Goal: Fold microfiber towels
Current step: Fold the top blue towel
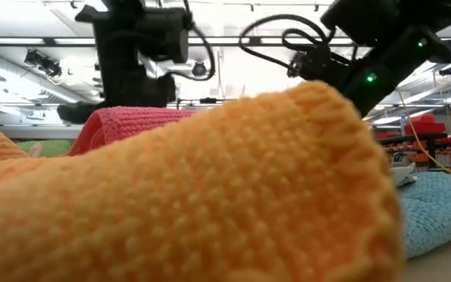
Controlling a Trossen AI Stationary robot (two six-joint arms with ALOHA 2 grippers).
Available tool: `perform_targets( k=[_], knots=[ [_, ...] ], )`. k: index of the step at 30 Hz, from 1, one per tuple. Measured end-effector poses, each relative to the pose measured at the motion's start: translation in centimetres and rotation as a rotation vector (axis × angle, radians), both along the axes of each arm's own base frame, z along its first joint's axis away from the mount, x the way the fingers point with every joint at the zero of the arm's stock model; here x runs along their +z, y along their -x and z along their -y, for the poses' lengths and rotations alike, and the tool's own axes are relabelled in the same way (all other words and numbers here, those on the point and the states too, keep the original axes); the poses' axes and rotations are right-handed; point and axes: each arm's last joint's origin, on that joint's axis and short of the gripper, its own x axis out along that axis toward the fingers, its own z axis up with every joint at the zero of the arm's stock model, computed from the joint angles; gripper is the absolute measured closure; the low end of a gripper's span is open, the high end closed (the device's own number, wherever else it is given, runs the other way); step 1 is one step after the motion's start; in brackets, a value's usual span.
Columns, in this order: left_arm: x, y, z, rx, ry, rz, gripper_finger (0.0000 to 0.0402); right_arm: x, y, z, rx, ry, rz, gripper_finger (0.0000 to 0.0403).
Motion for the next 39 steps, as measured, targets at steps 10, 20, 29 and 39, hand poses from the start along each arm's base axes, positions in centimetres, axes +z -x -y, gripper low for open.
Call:
perform_targets(
  k=[10, 20, 29, 39],
  knots=[
    [-0.4, -2.7, -1.4, 0.116, 0.227, 0.286, 0.023, 0.0, -0.8, 4.0, 0.08, -0.061, 0.014, 0.0258],
    [-0.6, -2.5, -1.9, 0.28, 0.527, 0.291, 0.0243, -2.4, -2.8, 9.3, 0.177, -0.053, 0.072, 0.0258],
    [-2.9, -0.8, -3.6, 0.353, 0.278, 0.257, 0.0263, -4.2, -4.4, 10.7, 0.159, -0.055, -0.016, 0.0258],
    [-3.7, -0.9, -6.8, 0.29, 0.161, 0.367, 0.0289, -3.1, -2.9, 8.3, 0.04, -0.223, -0.091, 0.0258]
  ],
)
